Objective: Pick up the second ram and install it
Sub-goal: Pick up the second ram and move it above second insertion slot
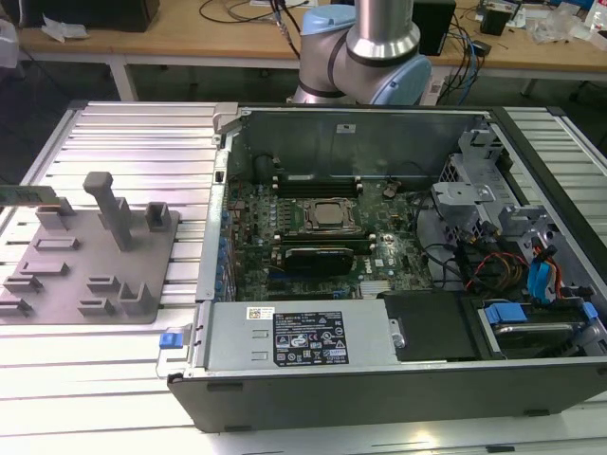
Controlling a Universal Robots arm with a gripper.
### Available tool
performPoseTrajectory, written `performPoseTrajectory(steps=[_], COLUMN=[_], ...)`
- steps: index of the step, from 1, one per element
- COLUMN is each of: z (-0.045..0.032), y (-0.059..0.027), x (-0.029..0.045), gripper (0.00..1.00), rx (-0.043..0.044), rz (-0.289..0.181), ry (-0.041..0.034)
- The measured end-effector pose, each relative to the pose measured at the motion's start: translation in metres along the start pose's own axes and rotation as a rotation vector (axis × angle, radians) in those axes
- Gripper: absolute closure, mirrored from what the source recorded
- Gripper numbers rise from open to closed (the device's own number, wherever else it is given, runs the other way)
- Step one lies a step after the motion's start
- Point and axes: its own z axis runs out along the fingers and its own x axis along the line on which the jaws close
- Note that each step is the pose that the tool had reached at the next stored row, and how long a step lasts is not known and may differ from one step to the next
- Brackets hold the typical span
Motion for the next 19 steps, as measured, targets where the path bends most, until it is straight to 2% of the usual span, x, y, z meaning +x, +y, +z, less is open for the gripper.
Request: performPoseTrajectory(steps=[5, 7, 12, 15, 17, 19], z=[-0.0162, -0.0264, -0.046, -0.053, -0.0604, -0.0623], y=[0.0008, 0.0011, 0.0021, 0.0024, 0.0027, 0.0028], x=[-0.0004, -0.0006, -0.0012, -0.0014, -0.0016, -0.0016], gripper=[0.91, 0.91, 0.91, 0.91, 0.91, 0.91], rx=[0.0, 0.0, 0.0, 0.0, 0.0001, 0.0001], rz=[0.0, 0.0, 0.0, 0.0, 0.0, 0.0], ry=[0.0001, 0.0, 0.0, 0.0, 0.0, -0.0001])
